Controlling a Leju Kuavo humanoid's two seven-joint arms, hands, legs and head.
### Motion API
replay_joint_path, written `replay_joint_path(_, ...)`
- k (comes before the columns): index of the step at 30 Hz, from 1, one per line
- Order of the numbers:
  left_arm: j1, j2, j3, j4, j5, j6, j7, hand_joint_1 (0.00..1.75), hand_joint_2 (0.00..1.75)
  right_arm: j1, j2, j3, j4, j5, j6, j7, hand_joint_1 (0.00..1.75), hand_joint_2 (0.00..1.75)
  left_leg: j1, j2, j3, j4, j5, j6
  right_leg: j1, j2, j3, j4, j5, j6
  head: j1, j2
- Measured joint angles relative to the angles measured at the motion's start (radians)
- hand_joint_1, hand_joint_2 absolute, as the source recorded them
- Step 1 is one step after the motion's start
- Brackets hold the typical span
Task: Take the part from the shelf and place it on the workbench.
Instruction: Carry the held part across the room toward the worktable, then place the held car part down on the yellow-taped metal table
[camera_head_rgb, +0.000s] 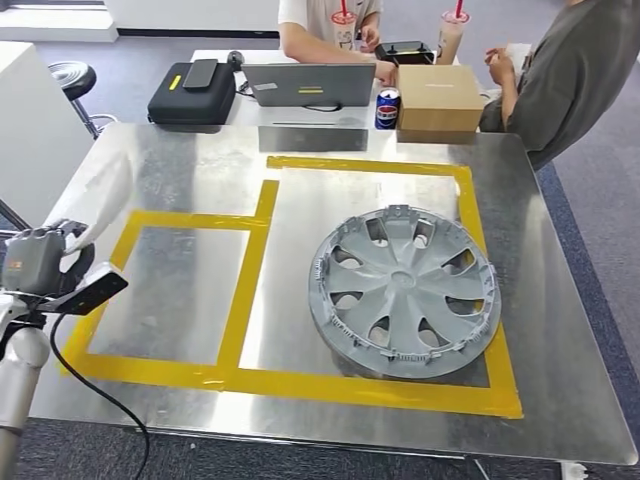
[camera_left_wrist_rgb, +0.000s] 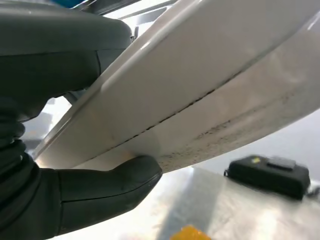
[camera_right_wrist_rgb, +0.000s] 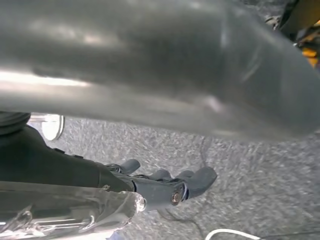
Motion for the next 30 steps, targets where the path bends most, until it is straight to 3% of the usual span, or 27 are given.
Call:
replay_joint_path(2,0.003,0.008,-0.052,-0.002,-0.042,-0.034,0.016,1.75,1.75,-0.001,0.000,0.000,0.000,-0.002,0.001,-0.001,0.00,0.00,0.008,0.001,-0.070,0.101,-0.038,-0.009,-0.007,-0.002,0.001,-0.001,-0.001,0.002,0.000,0.000)
replay_joint_path(3,0.006,0.009,-0.075,-0.006,-0.045,-0.050,0.020,1.75,1.75,-0.001,0.000,0.000,0.000,-0.004,0.001,-0.002,0.00,0.00,0.014,0.001,-0.087,0.109,-0.028,-0.013,-0.010,0.000,0.001,-0.001,-0.002,0.004,0.000,0.000)
replay_joint_path(4,0.006,0.009,-0.095,-0.010,-0.046,-0.060,0.025,1.75,1.75,-0.001,0.000,0.000,0.000,-0.005,0.002,-0.002,0.00,0.00,0.020,0.001,-0.088,0.083,0.005,-0.018,-0.015,0.001,0.001,0.000,-0.004,0.008,0.000,0.000)
replay_joint_path(6,0.001,0.009,-0.128,-0.017,-0.053,-0.065,0.039,1.75,1.75,-0.001,0.000,0.000,0.000,-0.005,0.003,-0.001,0.00,0.00,0.034,0.001,-0.057,-0.035,0.100,-0.033,-0.021,0.005,0.001,0.004,-0.006,0.020,0.000,0.000)
replay_joint_path(7,-0.003,0.010,-0.141,-0.019,-0.060,-0.065,0.047,1.75,1.75,-0.001,0.000,0.000,0.000,-0.006,0.003,0.000,0.00,0.00,0.039,0.001,-0.042,-0.091,0.127,-0.036,-0.023,0.008,-0.002,0.007,-0.006,0.028,-0.001,0.000)
replay_joint_path(9,-0.009,0.013,-0.165,-0.019,-0.084,-0.067,0.068,1.75,1.75,-0.001,0.000,0.000,0.000,-0.006,0.003,0.003,0.00,0.00,0.041,0.000,-0.035,-0.141,0.154,-0.030,-0.024,0.011,-0.010,0.011,-0.006,0.044,-0.002,0.000)
replay_joint_path(11,-0.019,0.021,-0.189,-0.015,-0.117,-0.099,0.100,1.75,1.75,0.003,0.000,0.000,0.000,-0.007,0.003,0.006,0.00,0.00,0.038,-0.001,-0.041,-0.140,0.167,-0.011,-0.026,0.011,-0.016,0.007,-0.004,0.058,-0.001,0.000)
replay_joint_path(13,-0.045,0.036,-0.221,0.005,-0.152,-0.165,0.133,1.75,1.75,0.004,0.000,0.000,0.000,-0.008,0.003,0.009,0.00,0.00,0.039,-0.002,-0.045,-0.140,0.171,-0.006,-0.026,0.007,-0.017,0.000,-0.009,0.059,0.002,0.000)
replay_joint_path(16,-0.078,0.057,-0.276,0.056,-0.195,-0.183,0.137,1.75,1.75,0.002,0.000,0.000,0.000,-0.006,0.004,0.003,0.00,0.00,0.035,-0.004,-0.046,-0.140,0.173,-0.005,-0.025,0.005,-0.017,-0.006,-0.004,0.024,0.006,0.000)
replay_joint_path(18,-0.083,0.063,-0.313,0.083,-0.216,-0.152,0.122,1.75,1.75,0.002,0.000,0.001,0.000,-0.002,0.007,-0.002,0.00,0.00,0.032,-0.004,-0.047,-0.140,0.176,-0.001,-0.026,0.004,-0.015,-0.008,0.005,0.013,0.006,0.000)
replay_joint_path(20,-0.082,0.066,-0.347,0.103,-0.228,-0.126,0.106,1.75,1.75,0.002,0.000,0.005,0.000,0.004,0.010,-0.005,0.00,0.00,0.030,-0.004,-0.049,-0.139,0.177,0.002,-0.028,0.004,-0.012,-0.012,0.012,0.027,0.006,0.000)
replay_joint_path(23,-0.087,0.061,-0.387,0.139,-0.222,-0.120,0.082,1.75,1.75,0.002,0.000,0.016,0.000,0.012,0.013,-0.007,0.00,0.00,0.027,-0.004,-0.052,-0.138,0.178,0.005,-0.033,0.004,-0.011,-0.018,0.018,0.064,0.005,0.000)
replay_joint_path(24,-0.092,0.056,-0.401,0.153,-0.222,-0.120,0.077,1.75,1.75,0.002,0.000,0.019,0.000,0.014,0.013,-0.008,0.00,0.00,0.026,-0.004,-0.053,-0.138,0.177,0.005,-0.034,0.004,-0.011,-0.019,0.018,0.071,0.005,0.000)
replay_joint_path(30,-0.158,0.009,-0.520,0.249,-0.311,-0.071,0.120,1.75,1.75,-0.005,0.000,0.041,0.000,0.021,0.011,-0.025,0.00,0.00,0.027,-0.004,-0.054,-0.140,0.177,0.005,-0.034,0.003,-0.013,-0.018,0.016,0.079,0.005,0.000)
